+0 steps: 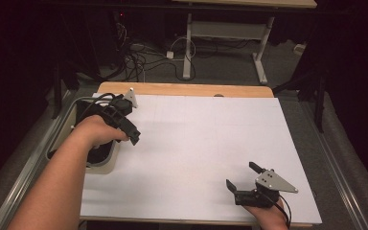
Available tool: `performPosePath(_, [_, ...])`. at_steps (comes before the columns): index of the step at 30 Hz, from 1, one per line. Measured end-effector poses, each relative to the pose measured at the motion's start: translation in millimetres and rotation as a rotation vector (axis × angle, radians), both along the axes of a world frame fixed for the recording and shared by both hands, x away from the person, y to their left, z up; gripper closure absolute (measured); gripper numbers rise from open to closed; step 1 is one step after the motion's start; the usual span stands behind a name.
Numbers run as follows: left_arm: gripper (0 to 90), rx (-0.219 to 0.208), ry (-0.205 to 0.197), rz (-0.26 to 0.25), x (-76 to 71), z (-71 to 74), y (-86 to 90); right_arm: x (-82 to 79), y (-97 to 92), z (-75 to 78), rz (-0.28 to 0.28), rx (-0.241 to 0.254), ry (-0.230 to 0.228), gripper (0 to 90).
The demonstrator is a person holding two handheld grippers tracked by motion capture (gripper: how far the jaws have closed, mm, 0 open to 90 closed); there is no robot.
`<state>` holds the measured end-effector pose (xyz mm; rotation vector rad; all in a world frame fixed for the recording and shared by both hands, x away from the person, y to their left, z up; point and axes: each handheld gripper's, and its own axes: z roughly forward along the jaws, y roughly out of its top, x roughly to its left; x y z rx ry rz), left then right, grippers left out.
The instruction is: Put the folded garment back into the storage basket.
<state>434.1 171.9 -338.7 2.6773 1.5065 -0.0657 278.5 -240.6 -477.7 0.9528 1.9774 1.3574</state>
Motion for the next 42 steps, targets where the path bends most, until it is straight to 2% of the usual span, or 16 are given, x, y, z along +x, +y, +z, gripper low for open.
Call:
performPosePath(4, [0.0,-0.014,0.0,-0.038,1.3,-12.0,-15.2,0.0,-0.1,-0.4,0.001,0.0,0.001,0.5])
performPosePath(7, [0.0,-0.003,-0.017,-0.078,1.7,-24.6,-25.3,0.0,-0.2,-0.8,0.0,-0.001,0.002,0.5])
performPosePath(12, [0.0,-0.032,-0.05,-0.106,1.7,-42.4,-36.5,0.3,-0.3,-2.0,0.004,-0.003,0.006,0.5])
performPosePath(17, [0.0,-0.049,-0.05,-0.155,-1.4,-62.2,-48.2,0.3,-0.3,-2.4,0.005,-0.003,0.008,0.5])
performPosePath(22, [0.0,-0.078,-0.094,-0.191,-5.6,-79.5,-54.3,-0.5,-0.1,-2.1,0.007,0.001,0.003,0.5])
performPosePath(26, [0.0,-0.169,-0.156,-0.194,-11.4,-89.7,-54.5,-2.1,1.0,-1.4,0.013,0.004,-0.003,0.5])
performPosePath(30, [0.0,-0.262,-0.249,-0.192,-21.1,-104.4,-51.4,-2.4,2.3,-1.3,0.011,0.001,-0.009,0.5])
performPosePath(34, [0.0,-0.404,-0.335,-0.149,-34.1,-116.8,-44.5,-3.6,2.1,-0.9,0.01,0.013,-0.016,0.5])
performPosePath(36, [0.0,-0.448,-0.401,-0.137,-42.3,-123.5,-40.6,-4.4,2.1,-0.4,0.009,0.019,-0.02,0.5])
performPosePath(39, [0.0,-0.504,-0.471,-0.119,-50.5,-129.6,-34.2,-4.8,3.5,-0.3,0.005,0.01,-0.031,0.5])
performPosePath(42, [0.0,-0.564,-0.558,-0.099,-58.5,-135.2,-25.8,-4.8,5.2,-0.7,0.001,0.011,-0.036,0.5])
